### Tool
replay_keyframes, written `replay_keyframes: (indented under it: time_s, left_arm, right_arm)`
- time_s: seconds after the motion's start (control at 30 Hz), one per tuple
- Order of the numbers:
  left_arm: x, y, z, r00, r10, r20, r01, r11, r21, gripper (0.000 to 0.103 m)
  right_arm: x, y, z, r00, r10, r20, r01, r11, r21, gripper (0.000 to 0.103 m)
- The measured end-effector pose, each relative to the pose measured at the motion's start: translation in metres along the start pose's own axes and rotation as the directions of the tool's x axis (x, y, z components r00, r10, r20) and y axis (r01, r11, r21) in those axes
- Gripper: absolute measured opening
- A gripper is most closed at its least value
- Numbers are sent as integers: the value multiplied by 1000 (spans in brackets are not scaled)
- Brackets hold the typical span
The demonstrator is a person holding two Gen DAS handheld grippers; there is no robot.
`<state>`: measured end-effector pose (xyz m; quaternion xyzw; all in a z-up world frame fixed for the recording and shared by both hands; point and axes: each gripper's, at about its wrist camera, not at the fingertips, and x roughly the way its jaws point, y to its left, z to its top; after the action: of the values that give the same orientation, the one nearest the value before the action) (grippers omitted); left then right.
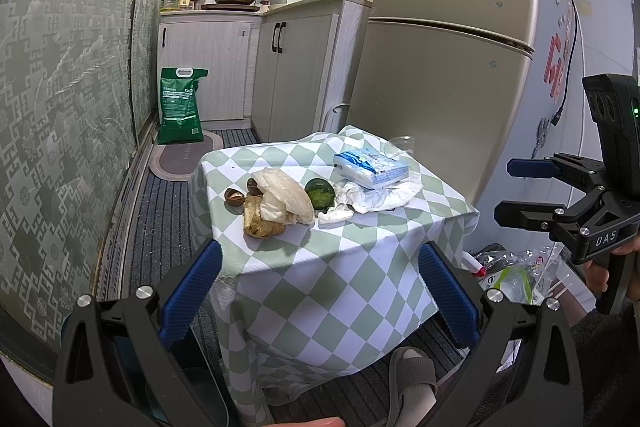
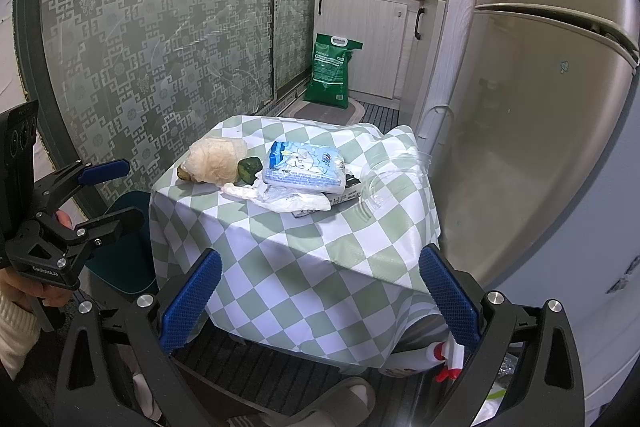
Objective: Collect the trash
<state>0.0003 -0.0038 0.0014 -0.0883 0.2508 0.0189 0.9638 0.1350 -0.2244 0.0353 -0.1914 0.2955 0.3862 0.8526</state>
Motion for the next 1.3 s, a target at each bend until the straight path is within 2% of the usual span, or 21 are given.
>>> replay_keyframes:
  time_s: [1.0, 1.2, 1.3]
  left_arm:
    - [2, -2, -3, 1000, -20, -3, 20, 1000, -1, 100]
    - [-4, 8, -3, 999, -5, 49, 6, 1000, -26, 98]
    - [-2, 14, -2, 999, -19, 41, 21, 999, -35, 94]
  right_arm:
    - [1, -2, -1, 1000, 5, -3, -5, 1000, 25, 100]
    - [1, 4, 0, 1000, 18, -5, -18, 1000, 14, 100]
    - [1, 8, 1, 1000, 29, -11, -29, 1000, 9, 100]
